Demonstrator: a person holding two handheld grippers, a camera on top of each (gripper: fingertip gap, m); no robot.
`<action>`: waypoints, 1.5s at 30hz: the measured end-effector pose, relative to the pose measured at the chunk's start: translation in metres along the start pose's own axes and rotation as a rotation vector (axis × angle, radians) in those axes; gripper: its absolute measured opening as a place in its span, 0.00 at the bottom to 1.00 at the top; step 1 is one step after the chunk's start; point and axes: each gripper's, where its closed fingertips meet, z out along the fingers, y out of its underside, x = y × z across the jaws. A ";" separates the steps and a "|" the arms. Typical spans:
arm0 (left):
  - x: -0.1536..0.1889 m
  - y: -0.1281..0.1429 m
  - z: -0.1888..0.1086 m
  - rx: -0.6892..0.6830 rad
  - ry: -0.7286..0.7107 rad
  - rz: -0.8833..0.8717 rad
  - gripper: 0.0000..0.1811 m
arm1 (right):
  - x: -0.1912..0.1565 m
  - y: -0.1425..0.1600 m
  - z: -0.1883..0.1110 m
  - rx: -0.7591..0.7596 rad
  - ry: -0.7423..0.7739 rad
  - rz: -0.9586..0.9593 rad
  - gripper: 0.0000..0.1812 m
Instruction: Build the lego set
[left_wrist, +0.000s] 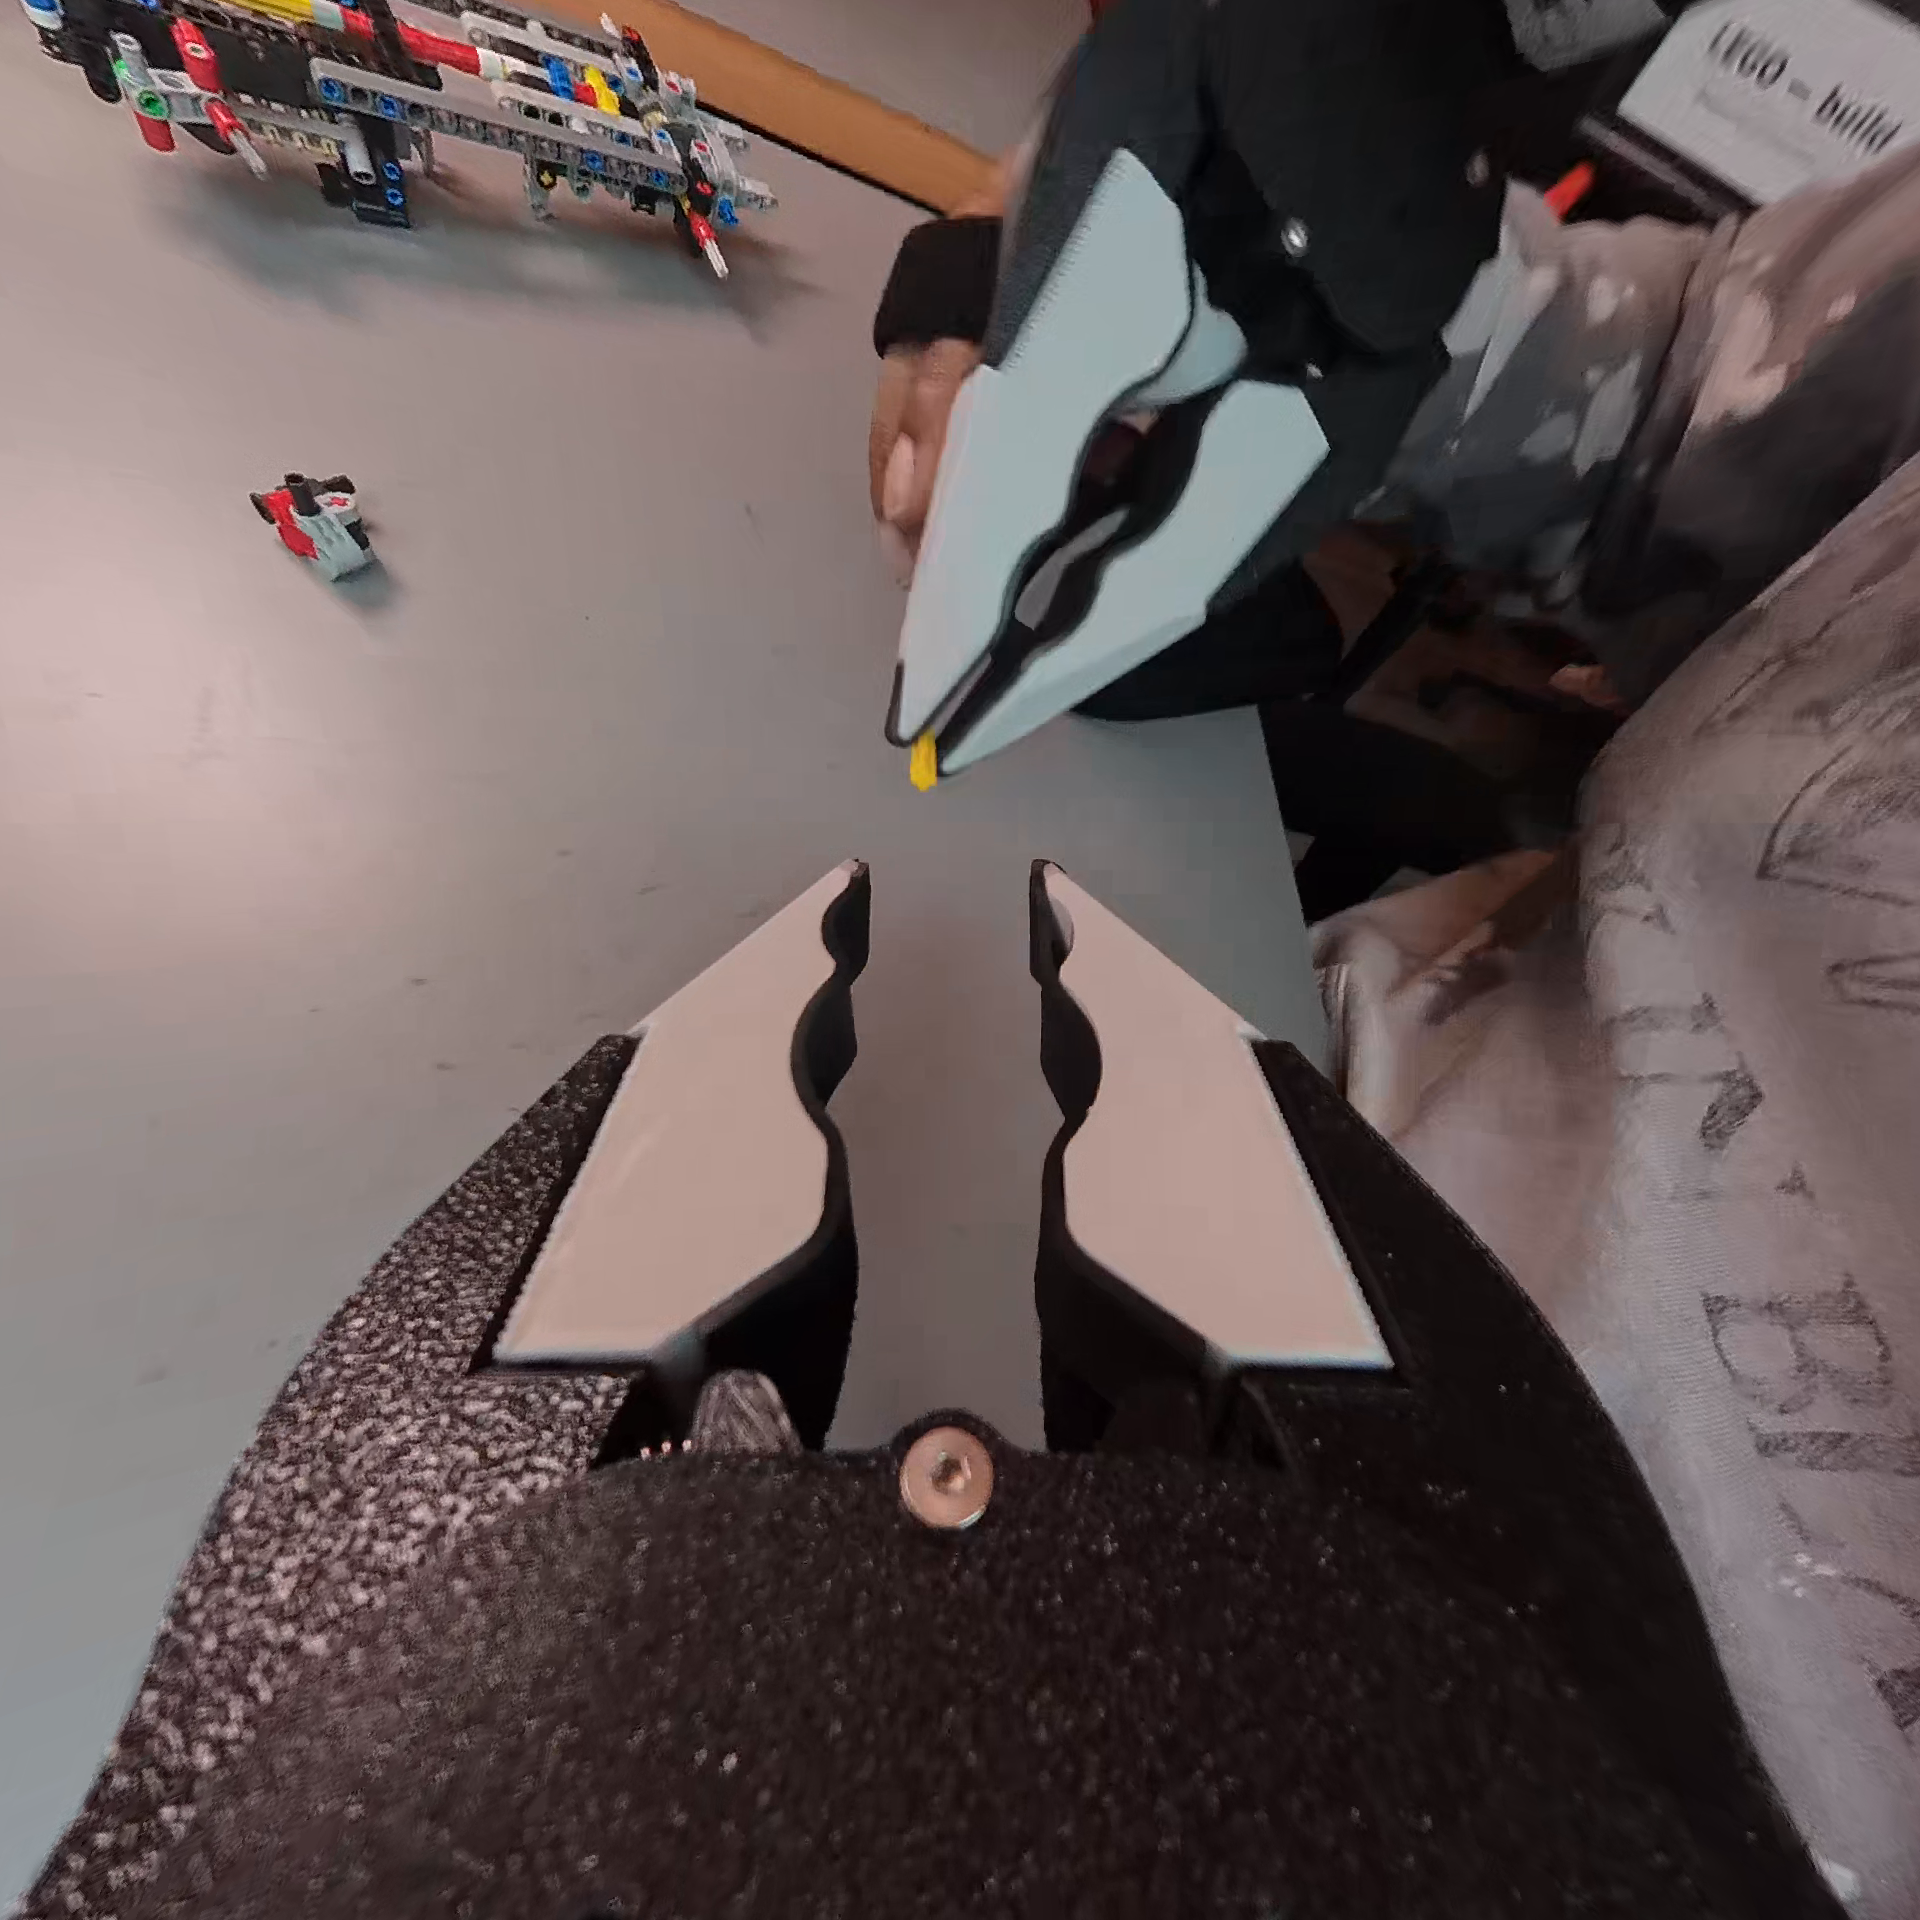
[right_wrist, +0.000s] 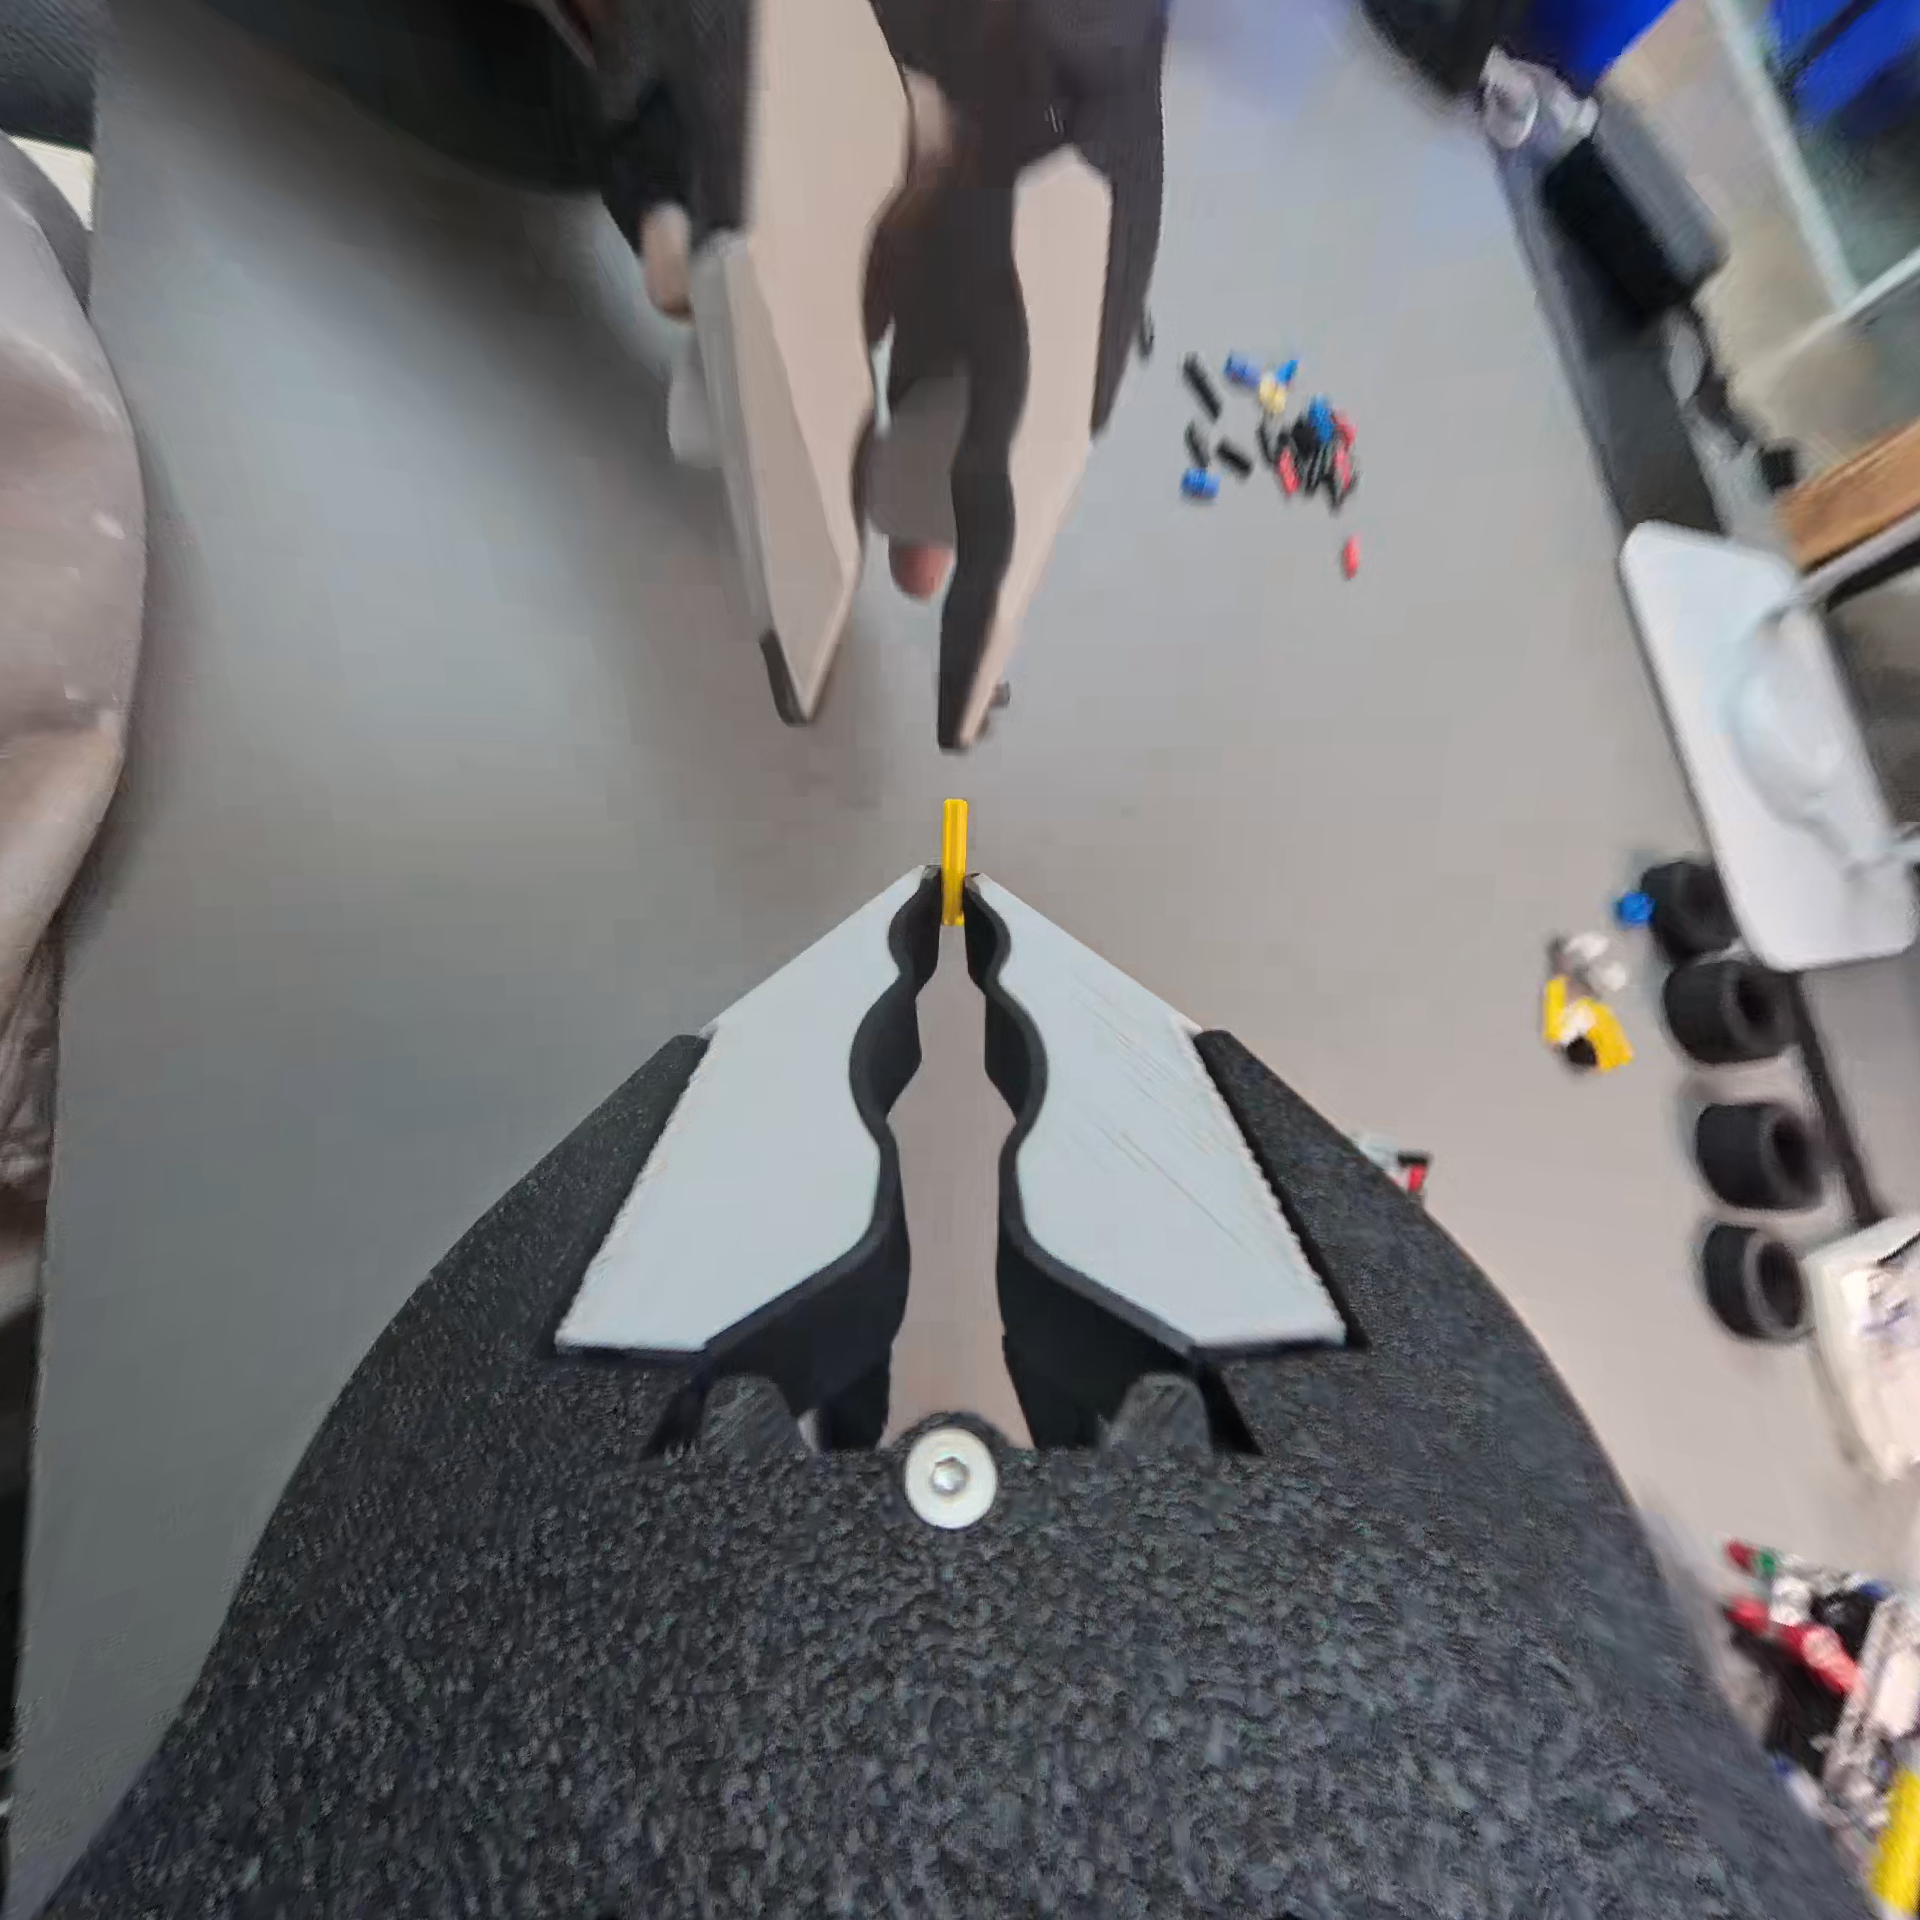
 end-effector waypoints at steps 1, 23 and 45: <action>-0.001 -0.006 -0.002 0.034 0.013 -0.048 0.16 | 0.001 -0.016 0.003 0.035 0.036 -0.078 0.02; -0.002 -0.016 -0.031 0.154 0.149 -0.204 0.02 | 0.003 -0.046 0.016 0.169 0.060 -0.227 0.02; -0.072 -0.020 -0.071 0.278 -0.182 -0.163 0.16 | 0.216 0.128 0.076 -0.311 0.028 0.256 0.02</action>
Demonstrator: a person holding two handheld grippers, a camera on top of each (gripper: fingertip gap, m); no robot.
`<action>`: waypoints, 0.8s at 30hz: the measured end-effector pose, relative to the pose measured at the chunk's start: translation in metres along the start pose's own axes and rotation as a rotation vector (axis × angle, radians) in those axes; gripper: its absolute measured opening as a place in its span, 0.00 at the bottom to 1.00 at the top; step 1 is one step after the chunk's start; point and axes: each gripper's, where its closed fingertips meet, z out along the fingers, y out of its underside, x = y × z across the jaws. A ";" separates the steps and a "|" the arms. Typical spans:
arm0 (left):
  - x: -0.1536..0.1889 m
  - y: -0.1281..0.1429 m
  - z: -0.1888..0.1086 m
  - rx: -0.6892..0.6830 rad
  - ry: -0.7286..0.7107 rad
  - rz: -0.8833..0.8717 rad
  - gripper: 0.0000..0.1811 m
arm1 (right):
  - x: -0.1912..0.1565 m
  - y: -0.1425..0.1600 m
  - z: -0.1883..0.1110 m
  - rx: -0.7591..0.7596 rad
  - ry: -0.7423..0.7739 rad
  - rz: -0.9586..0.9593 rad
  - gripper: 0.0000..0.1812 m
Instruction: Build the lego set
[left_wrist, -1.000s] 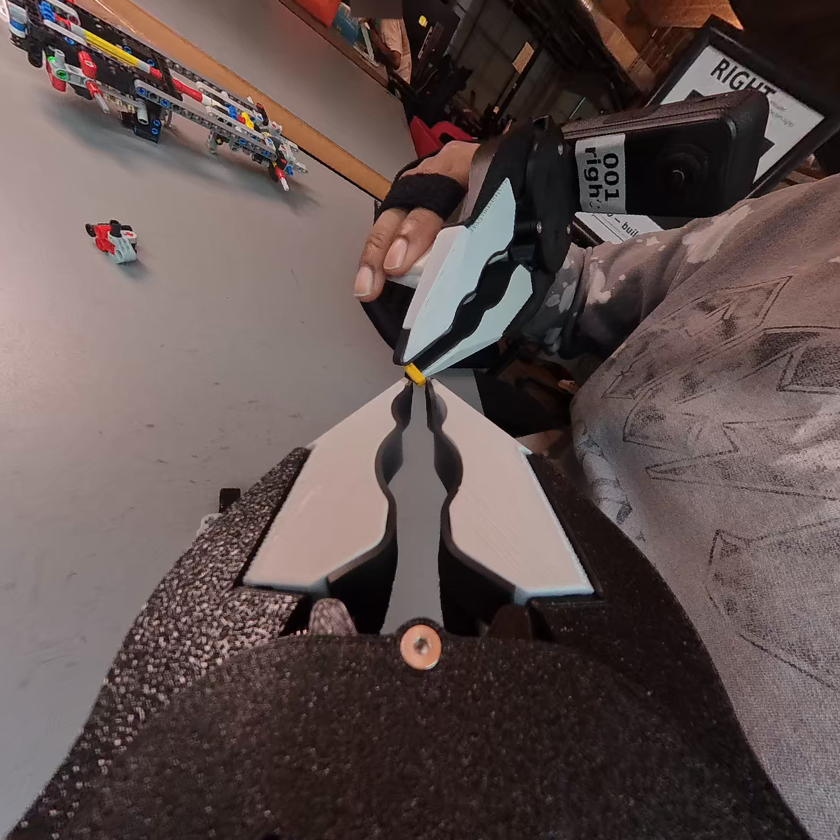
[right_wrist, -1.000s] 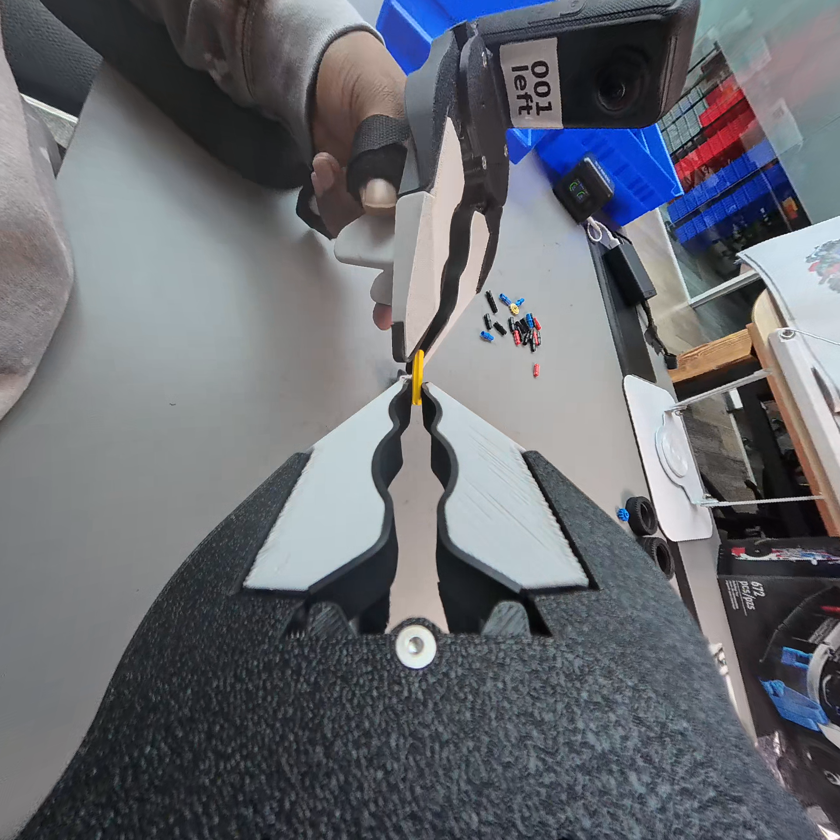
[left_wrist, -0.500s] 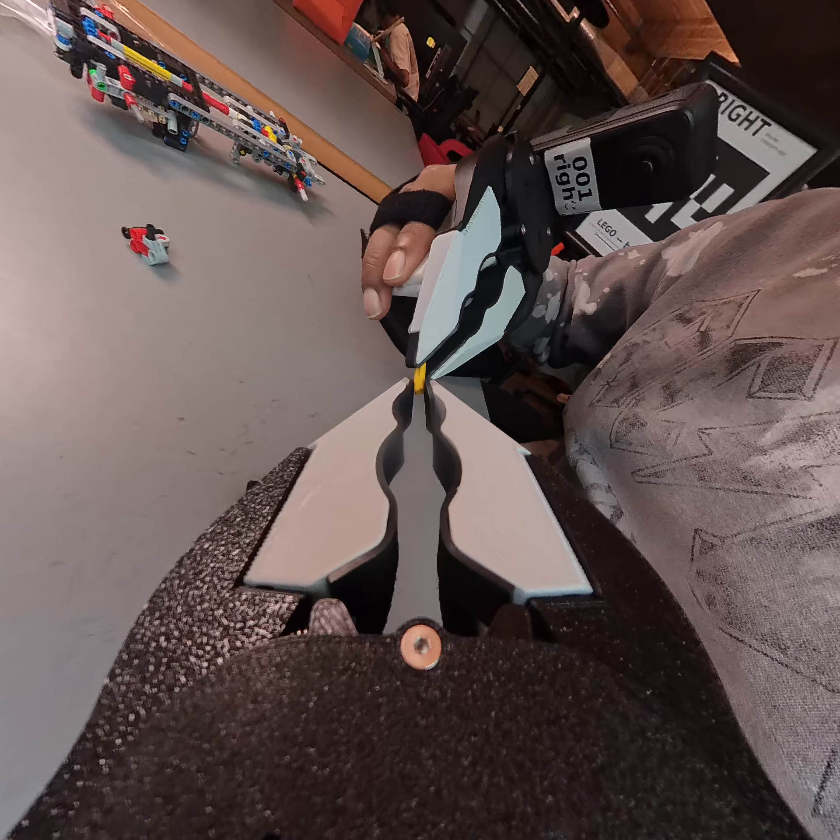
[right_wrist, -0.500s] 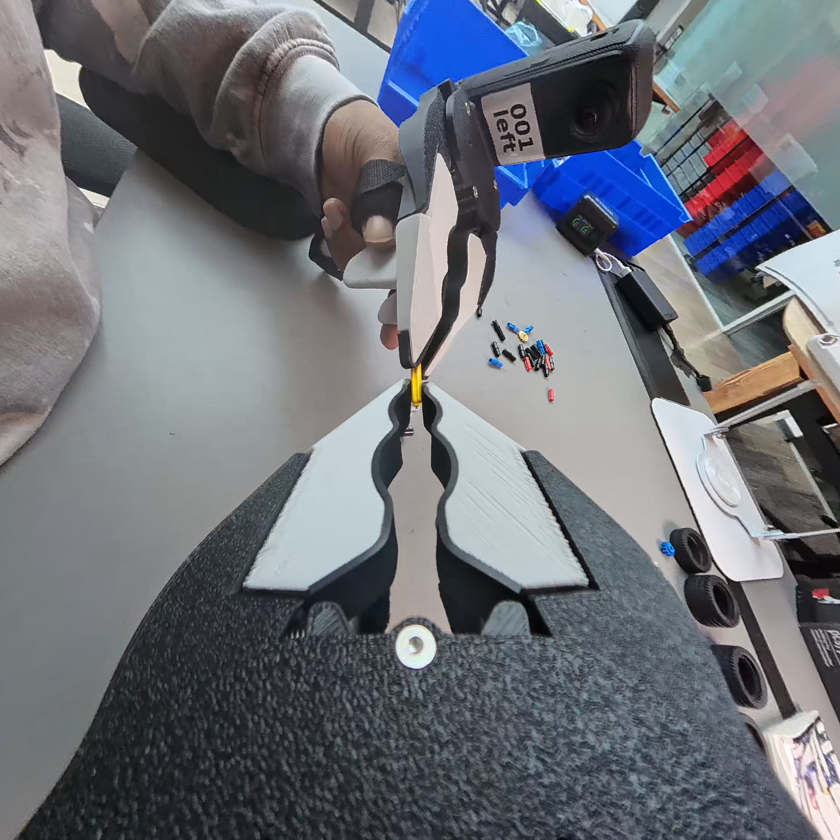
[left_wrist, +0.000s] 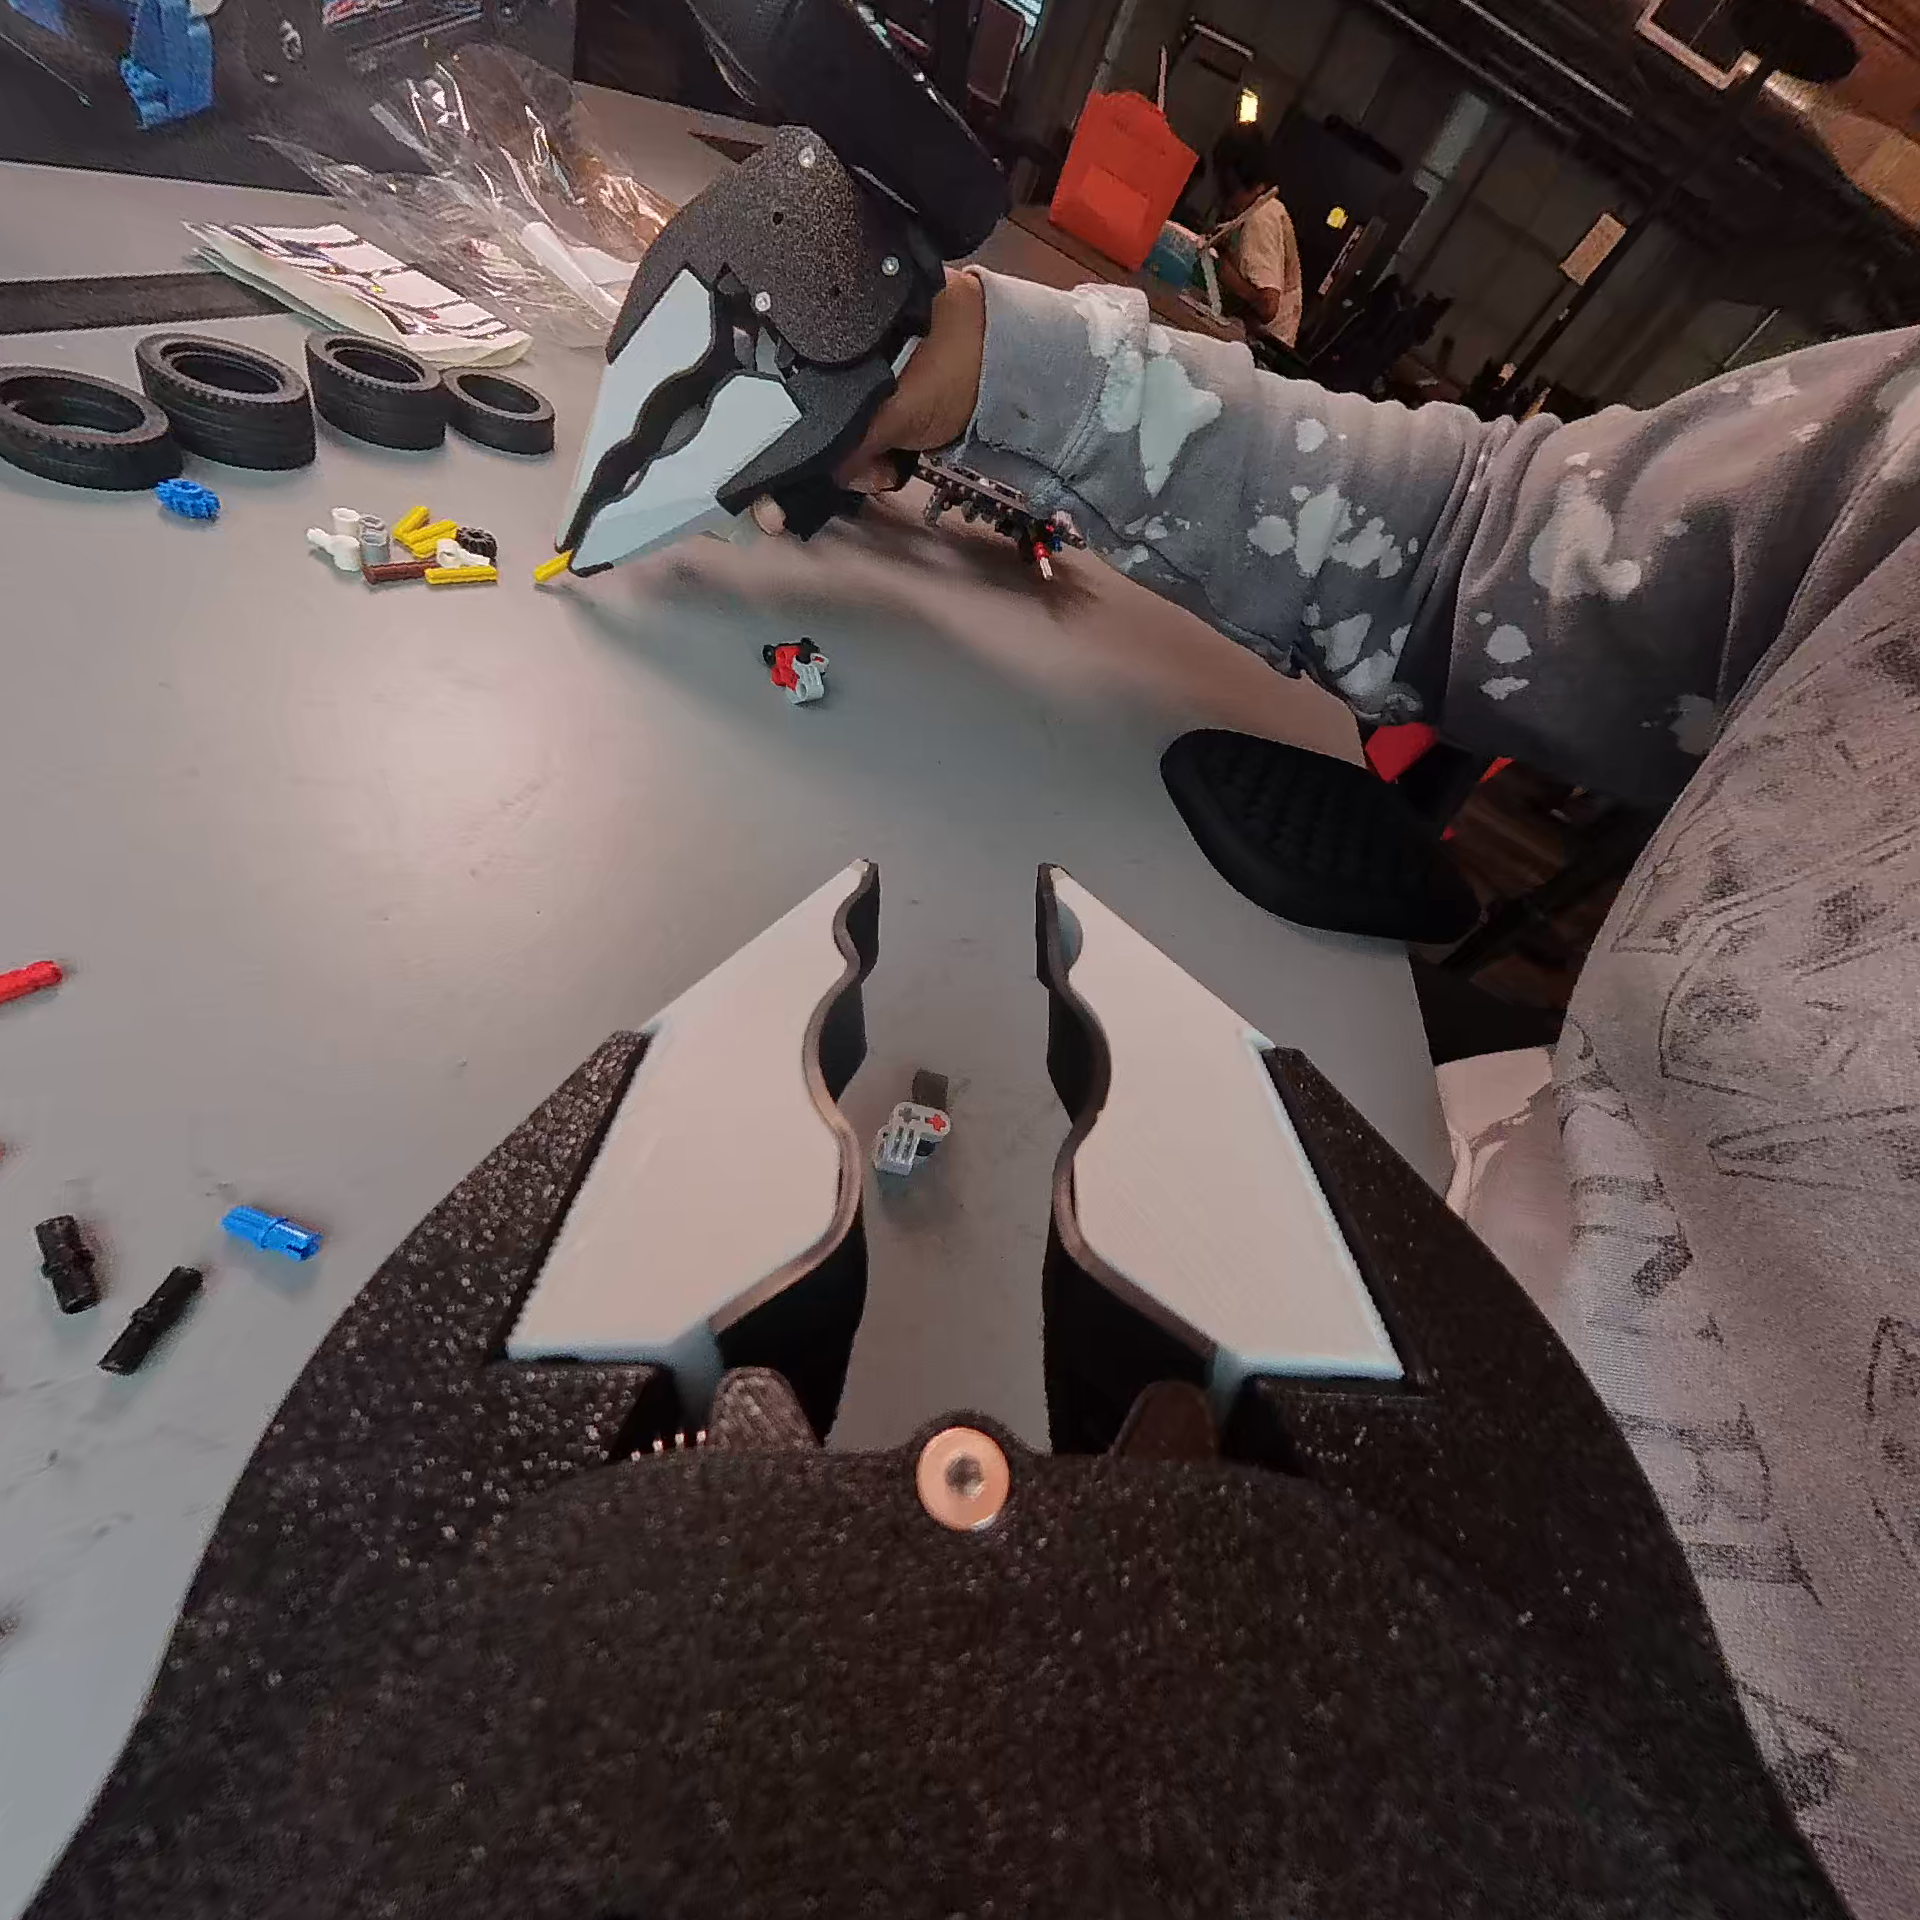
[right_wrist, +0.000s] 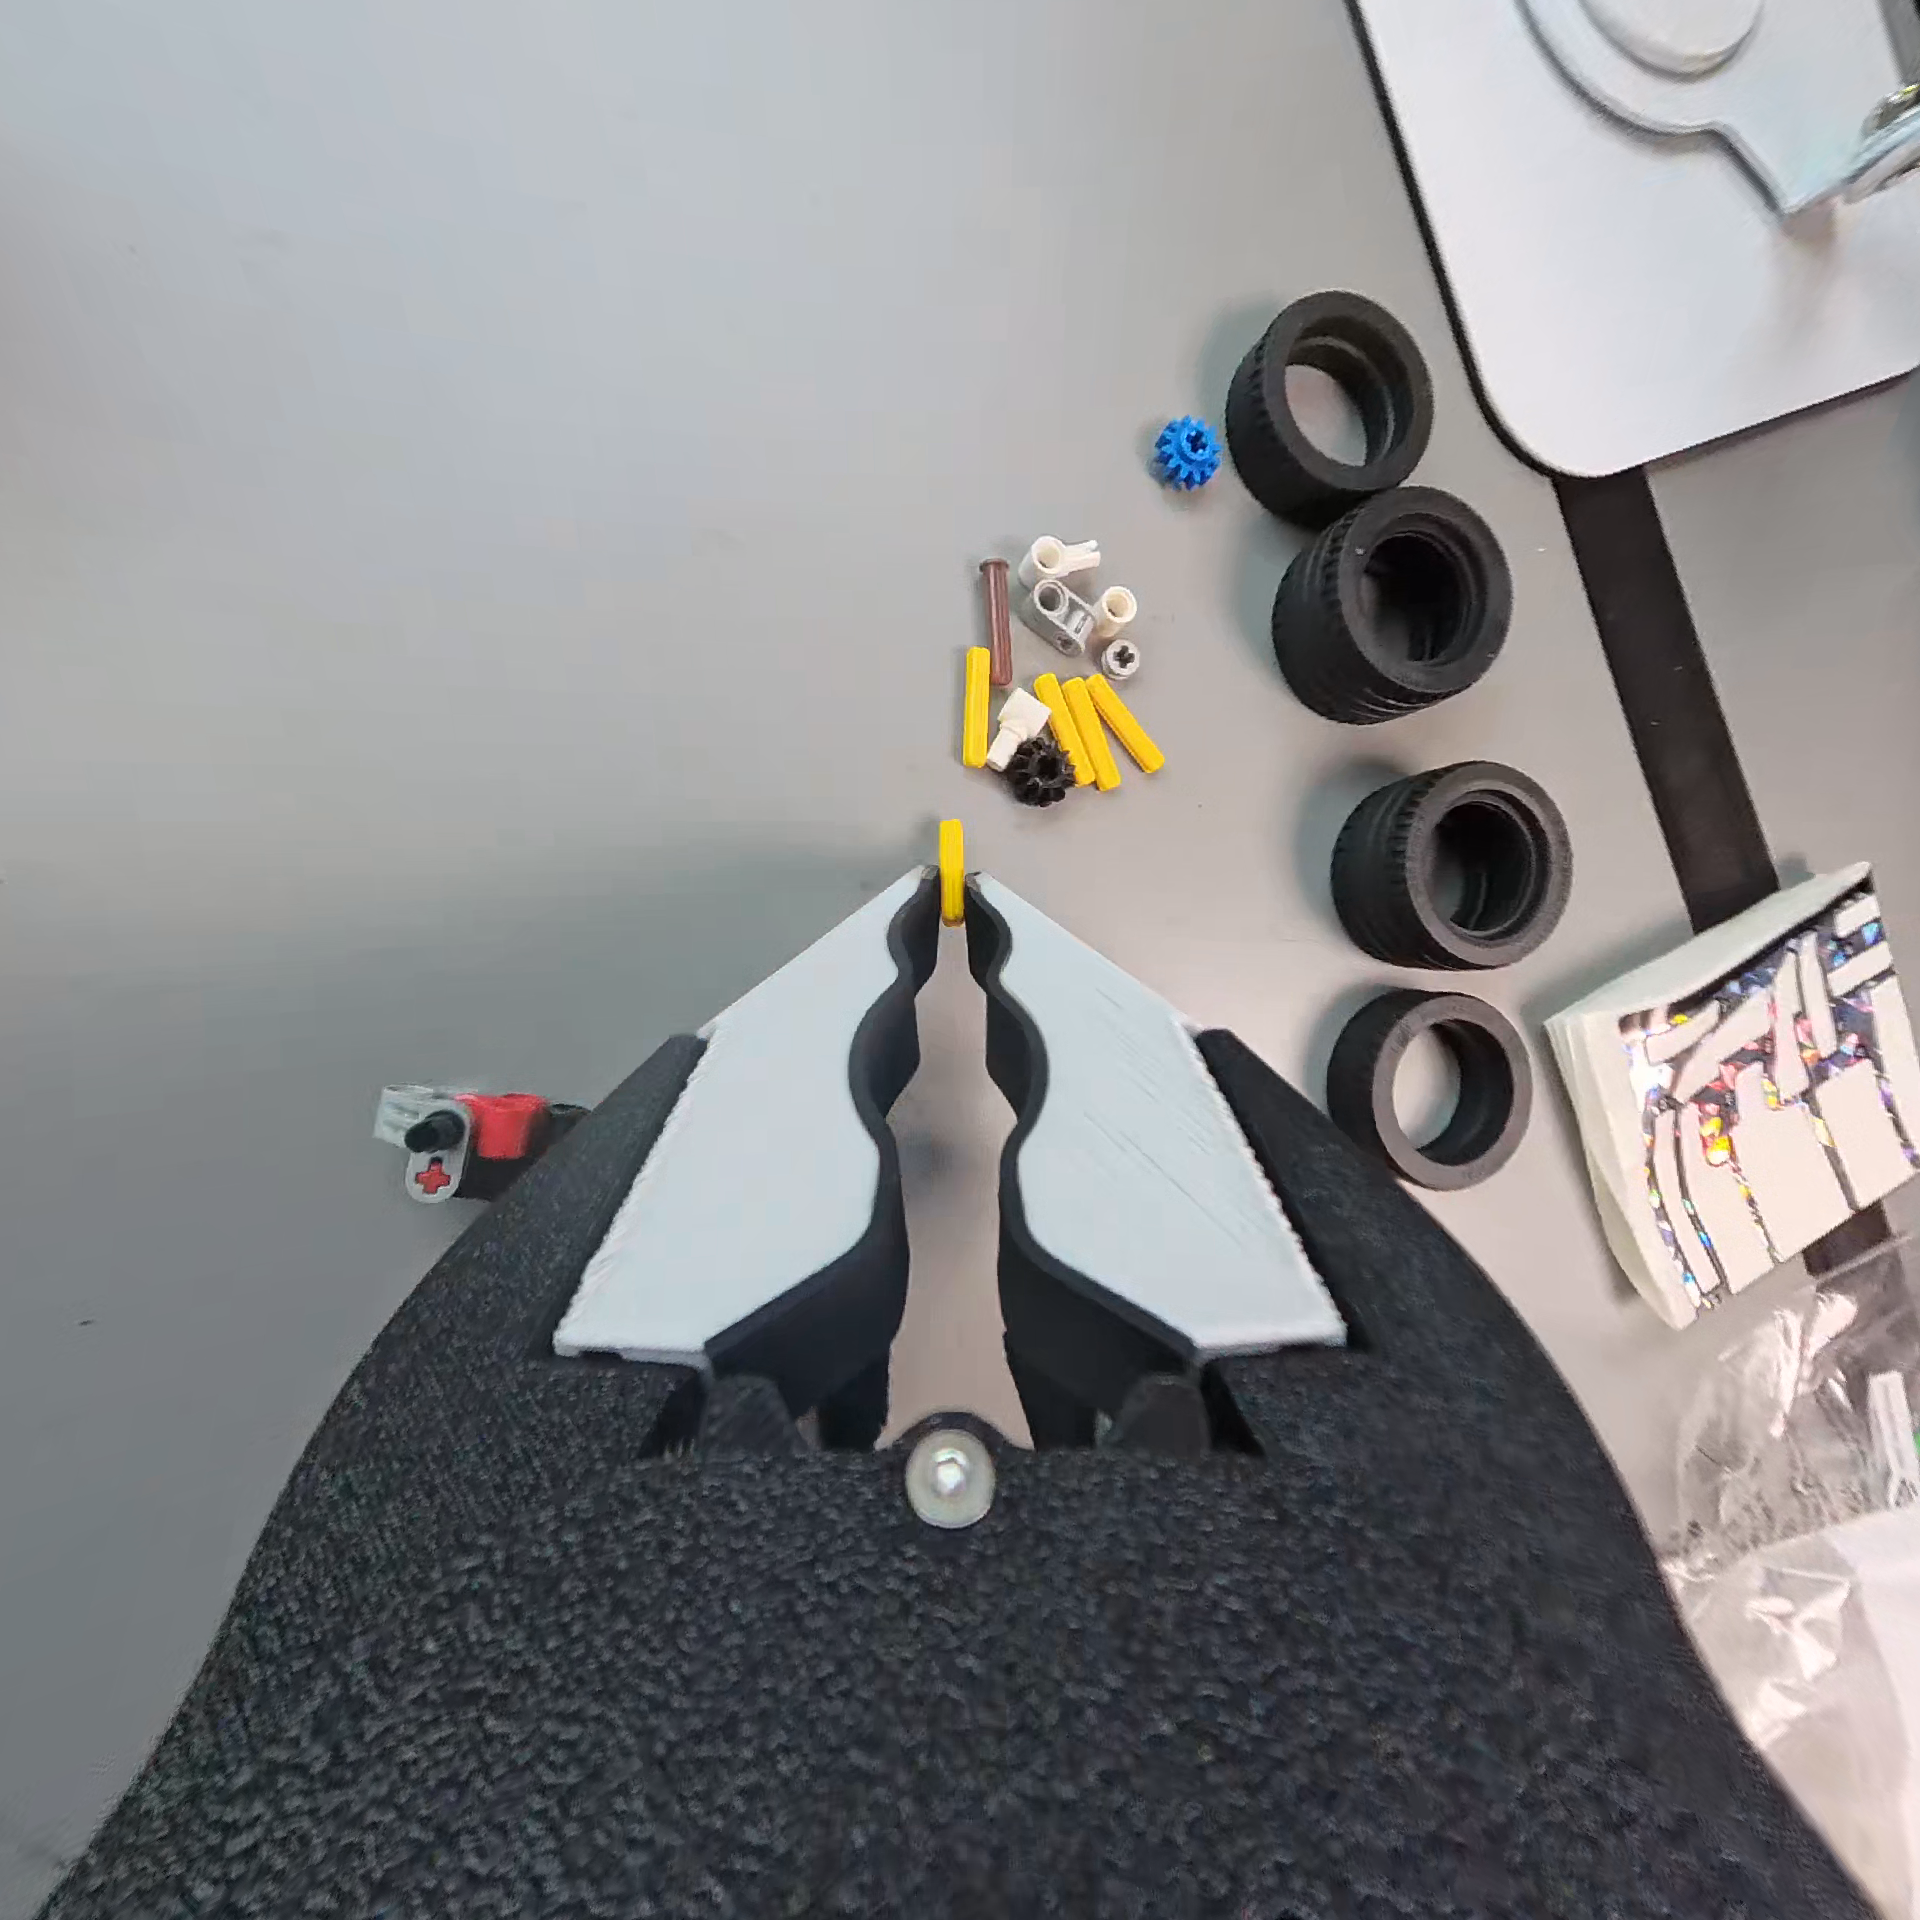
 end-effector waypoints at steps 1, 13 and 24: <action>0.000 0.000 0.000 0.000 0.002 -0.001 0.16 | -0.002 0.000 0.002 -0.004 -0.021 0.000 0.02; 0.000 0.007 0.004 -0.020 0.041 -0.049 0.16 | 0.027 -0.016 0.017 -0.011 -0.092 0.019 0.00; 0.000 0.010 0.006 -0.035 0.051 -0.058 0.16 | 0.024 -0.016 0.023 -0.022 -0.121 -0.023 0.01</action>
